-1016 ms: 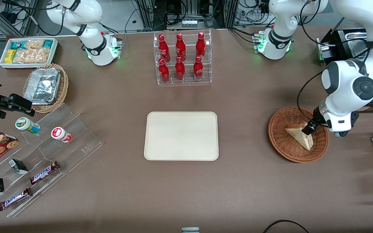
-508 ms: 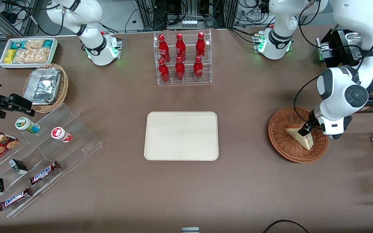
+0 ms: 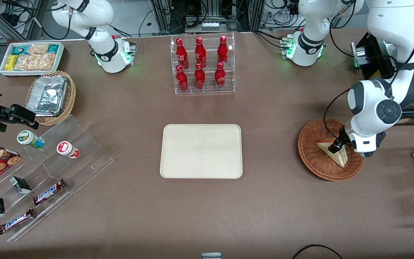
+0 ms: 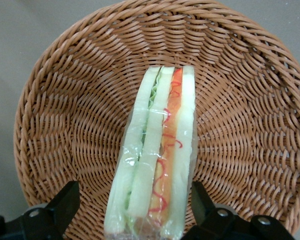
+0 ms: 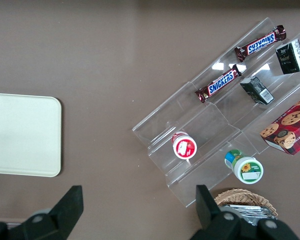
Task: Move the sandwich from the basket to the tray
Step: 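Close the left gripper on the sandwich and lift it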
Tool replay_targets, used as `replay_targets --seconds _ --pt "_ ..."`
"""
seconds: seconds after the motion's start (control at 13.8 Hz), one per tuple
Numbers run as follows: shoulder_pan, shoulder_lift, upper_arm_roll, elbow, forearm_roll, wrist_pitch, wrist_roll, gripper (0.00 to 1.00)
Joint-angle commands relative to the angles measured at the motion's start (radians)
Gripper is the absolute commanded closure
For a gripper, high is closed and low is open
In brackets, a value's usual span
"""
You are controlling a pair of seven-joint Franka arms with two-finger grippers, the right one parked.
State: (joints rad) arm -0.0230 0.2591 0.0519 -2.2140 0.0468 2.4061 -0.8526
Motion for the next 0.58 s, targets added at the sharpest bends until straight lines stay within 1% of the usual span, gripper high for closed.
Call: replay_targets --seconds 0.0,0.07,0.15,0.29,0.36,0.44,0.51 --pt "0.003 0.003 -0.007 0.023 0.018 0.013 -0.063 0.68" --pt "-0.004 0.002 -0.009 0.031 0.019 0.008 -0.071 0.82" --pt "-0.006 -0.006 -0.009 0.031 0.019 0.005 -0.072 0.92" --pt "-0.02 -0.027 -0.009 0.034 0.033 -0.031 -0.068 0.92" --pt "-0.034 -0.047 -0.009 0.042 0.059 -0.076 -0.066 0.92" --pt "-0.038 -0.078 -0.012 0.059 0.079 -0.147 -0.063 0.92" --pt "-0.044 -0.113 -0.017 0.079 0.082 -0.227 -0.054 0.92"
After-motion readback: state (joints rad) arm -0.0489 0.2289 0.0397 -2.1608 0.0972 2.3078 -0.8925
